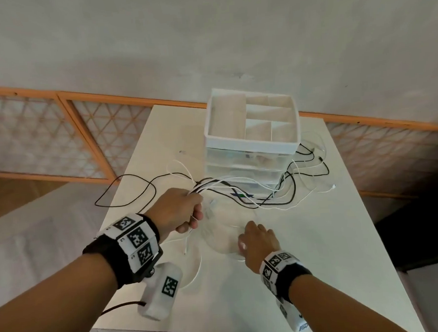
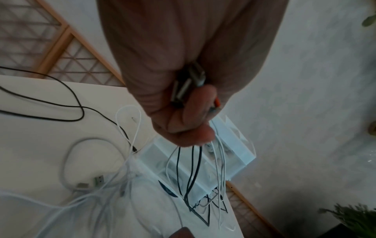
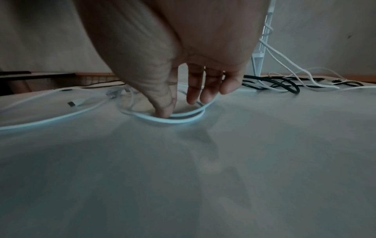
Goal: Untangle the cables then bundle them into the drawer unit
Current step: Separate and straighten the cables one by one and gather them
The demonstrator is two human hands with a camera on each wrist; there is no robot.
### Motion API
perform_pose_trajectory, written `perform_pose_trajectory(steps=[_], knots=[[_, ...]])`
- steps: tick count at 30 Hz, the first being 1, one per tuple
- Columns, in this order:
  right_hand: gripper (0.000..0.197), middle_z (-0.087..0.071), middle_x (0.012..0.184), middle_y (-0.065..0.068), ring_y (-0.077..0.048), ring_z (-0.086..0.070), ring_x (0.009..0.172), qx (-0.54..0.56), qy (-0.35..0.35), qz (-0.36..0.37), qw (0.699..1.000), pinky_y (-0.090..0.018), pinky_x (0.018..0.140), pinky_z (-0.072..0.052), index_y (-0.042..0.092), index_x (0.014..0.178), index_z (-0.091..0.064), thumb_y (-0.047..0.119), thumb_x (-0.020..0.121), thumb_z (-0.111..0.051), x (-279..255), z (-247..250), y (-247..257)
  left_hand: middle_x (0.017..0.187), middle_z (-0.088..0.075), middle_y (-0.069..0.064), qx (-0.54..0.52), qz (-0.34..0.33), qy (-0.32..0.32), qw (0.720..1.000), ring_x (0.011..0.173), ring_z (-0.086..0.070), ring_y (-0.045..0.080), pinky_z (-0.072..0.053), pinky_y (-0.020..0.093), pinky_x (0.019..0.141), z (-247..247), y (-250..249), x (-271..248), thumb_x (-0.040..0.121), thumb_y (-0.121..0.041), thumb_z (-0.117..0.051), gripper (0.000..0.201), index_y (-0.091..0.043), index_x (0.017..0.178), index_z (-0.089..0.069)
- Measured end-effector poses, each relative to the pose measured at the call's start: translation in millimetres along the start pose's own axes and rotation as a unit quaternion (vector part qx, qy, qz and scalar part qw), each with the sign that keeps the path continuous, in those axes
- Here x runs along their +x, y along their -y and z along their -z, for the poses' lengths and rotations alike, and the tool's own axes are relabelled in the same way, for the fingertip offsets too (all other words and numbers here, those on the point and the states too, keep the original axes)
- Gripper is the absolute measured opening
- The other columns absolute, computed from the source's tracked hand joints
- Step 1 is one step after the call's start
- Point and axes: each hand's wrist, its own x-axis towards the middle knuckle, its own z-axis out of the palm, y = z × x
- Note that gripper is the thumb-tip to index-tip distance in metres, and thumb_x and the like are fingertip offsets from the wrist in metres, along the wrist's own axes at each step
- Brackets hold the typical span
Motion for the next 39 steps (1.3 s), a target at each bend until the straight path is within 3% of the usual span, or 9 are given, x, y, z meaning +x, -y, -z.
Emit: perform_pose_trajectory(steps=[4,6,10,16,20,26,32,34,39], knots=[[0.023,-0.061,0.111,-0.002,-0.026,-0.054,0.108,-0.045,-0.034,0.039,0.998,-0.042,0.098,-0.038,0.021,0.109,-0.058,0.016,0.089,-0.050,-8,20,5,0.068,-0.062,0.011,-0.012,0.000,-0.017,1.000,0.064,-0.056,0.022,-0.048,0.027,0.051,4,0,1,0.092,-0.010,-0.052,0.027,-0.005,0.066,-0.059],[0.019,-0.068,0.084,-0.001,-0.028,-0.062,0.079,0.085,-0.136,0.076,0.984,-0.036,0.085,-0.045,0.019,0.097,-0.059,0.013,0.086,-0.045,-9,52,1,0.067,-0.066,0.004,0.012,-0.004,-0.033,0.999,0.068,-0.059,0.017,-0.050,0.029,0.060,7,3,5,0.091,-0.012,-0.054,0.027,-0.006,0.066,-0.063],[0.012,-0.059,0.065,0.007,-0.012,-0.051,0.054,0.285,-0.396,0.087,0.868,-0.027,0.055,-0.042,0.015,0.084,-0.064,0.009,0.089,-0.054,-18,139,-18,0.070,-0.074,0.002,-0.029,-0.028,-0.027,0.999,0.074,-0.068,0.016,-0.049,0.030,0.066,6,-2,8,0.095,-0.015,-0.053,0.025,-0.009,0.072,-0.060],[0.011,-0.046,0.058,0.015,0.002,-0.044,0.057,0.202,-0.283,0.110,0.931,-0.027,0.059,-0.036,0.025,0.080,-0.074,0.035,0.085,-0.074,-39,181,-23,0.100,-0.075,0.007,-0.138,-0.102,-0.028,0.985,0.093,-0.066,0.020,-0.055,0.039,0.080,-10,-29,6,0.098,-0.012,-0.050,0.021,-0.007,0.088,-0.067],[0.012,-0.056,0.062,0.015,0.002,-0.045,0.057,0.220,-0.278,0.132,0.925,-0.030,0.060,-0.042,0.023,0.081,-0.079,0.034,0.083,-0.075,-40,188,-18,0.098,-0.076,0.009,-0.184,-0.127,0.079,0.972,0.091,-0.072,0.021,-0.057,0.042,0.083,-32,-48,-8,0.102,-0.019,-0.048,0.019,-0.008,0.095,-0.061],[0.011,-0.063,0.071,0.014,0.003,-0.050,0.056,0.271,-0.481,0.074,0.830,-0.009,0.057,-0.034,0.018,0.085,-0.079,0.027,0.088,-0.074,-48,233,-34,0.069,-0.067,0.003,-0.030,-0.161,0.102,0.981,0.081,-0.065,0.027,-0.048,0.038,0.072,-44,-28,-2,0.105,-0.030,-0.040,0.028,-0.015,0.088,-0.057],[0.023,-0.061,0.062,0.014,-0.006,-0.052,0.054,0.306,-0.587,-0.042,0.749,-0.023,0.058,-0.045,0.018,0.087,-0.078,0.039,0.088,-0.069,-58,264,-73,0.069,-0.065,0.005,0.103,-0.160,-0.031,0.981,0.069,-0.065,0.029,-0.054,0.045,0.080,-21,-5,17,0.102,-0.035,-0.042,0.035,-0.012,0.078,-0.054],[0.021,-0.053,0.056,0.010,-0.006,-0.042,0.048,0.326,-0.563,-0.062,0.757,-0.023,0.052,-0.038,0.023,0.085,-0.076,0.043,0.087,-0.069,-58,265,-82,0.069,-0.064,0.006,0.080,-0.120,-0.058,0.988,0.067,-0.064,0.028,-0.055,0.041,0.076,-12,-3,23,0.100,-0.031,-0.043,0.033,-0.011,0.077,-0.055],[0.015,-0.038,0.039,0.010,-0.010,-0.028,0.038,0.321,-0.333,0.015,0.887,-0.016,0.042,-0.026,0.023,0.076,-0.076,0.036,0.083,-0.077,-68,249,-67,0.082,-0.068,0.011,-0.084,-0.072,-0.034,0.993,0.072,-0.061,0.022,-0.051,0.035,0.065,-3,-23,27,0.101,-0.018,-0.047,0.027,-0.011,0.076,-0.054]])
